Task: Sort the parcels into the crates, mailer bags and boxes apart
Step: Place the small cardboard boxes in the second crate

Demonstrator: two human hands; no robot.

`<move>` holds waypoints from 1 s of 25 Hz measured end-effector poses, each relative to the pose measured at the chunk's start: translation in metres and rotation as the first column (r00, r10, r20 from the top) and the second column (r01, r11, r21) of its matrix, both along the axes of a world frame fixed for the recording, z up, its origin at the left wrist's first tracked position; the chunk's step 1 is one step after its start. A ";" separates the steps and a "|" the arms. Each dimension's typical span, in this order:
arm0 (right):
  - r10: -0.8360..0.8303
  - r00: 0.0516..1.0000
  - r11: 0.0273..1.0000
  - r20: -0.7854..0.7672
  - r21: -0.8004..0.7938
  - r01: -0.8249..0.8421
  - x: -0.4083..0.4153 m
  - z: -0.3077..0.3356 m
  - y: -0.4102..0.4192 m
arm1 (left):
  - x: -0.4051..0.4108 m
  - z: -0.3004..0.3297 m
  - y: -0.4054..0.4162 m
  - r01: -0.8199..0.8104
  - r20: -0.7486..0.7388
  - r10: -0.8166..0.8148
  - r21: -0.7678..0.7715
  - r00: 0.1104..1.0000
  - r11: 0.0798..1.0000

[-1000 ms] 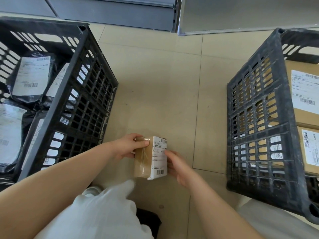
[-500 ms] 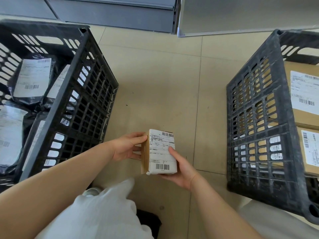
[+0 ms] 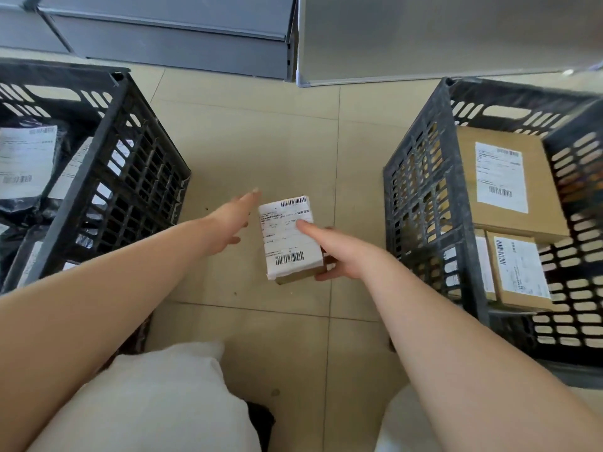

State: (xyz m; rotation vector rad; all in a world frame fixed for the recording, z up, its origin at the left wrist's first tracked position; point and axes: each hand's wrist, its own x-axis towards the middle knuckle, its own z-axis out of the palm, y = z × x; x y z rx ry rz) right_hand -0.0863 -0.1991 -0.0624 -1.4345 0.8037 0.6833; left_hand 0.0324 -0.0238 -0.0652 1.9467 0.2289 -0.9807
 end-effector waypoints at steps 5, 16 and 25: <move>0.059 0.998 0.998 0.036 -0.005 -0.059 0.022 0.084 -0.048 | 0.014 0.048 -0.058 -0.059 -0.007 0.059 -0.198 0.998 0.978; -0.419 0.874 0.900 0.247 -0.015 0.436 -0.065 0.168 -0.195 | -0.040 0.093 -0.163 0.096 -0.014 -0.104 -0.290 0.994 0.952; -0.718 0.631 0.574 0.294 -0.262 0.776 -0.165 0.120 -0.262 | -0.103 0.087 -0.202 0.430 0.010 -0.455 -0.341 0.890 0.836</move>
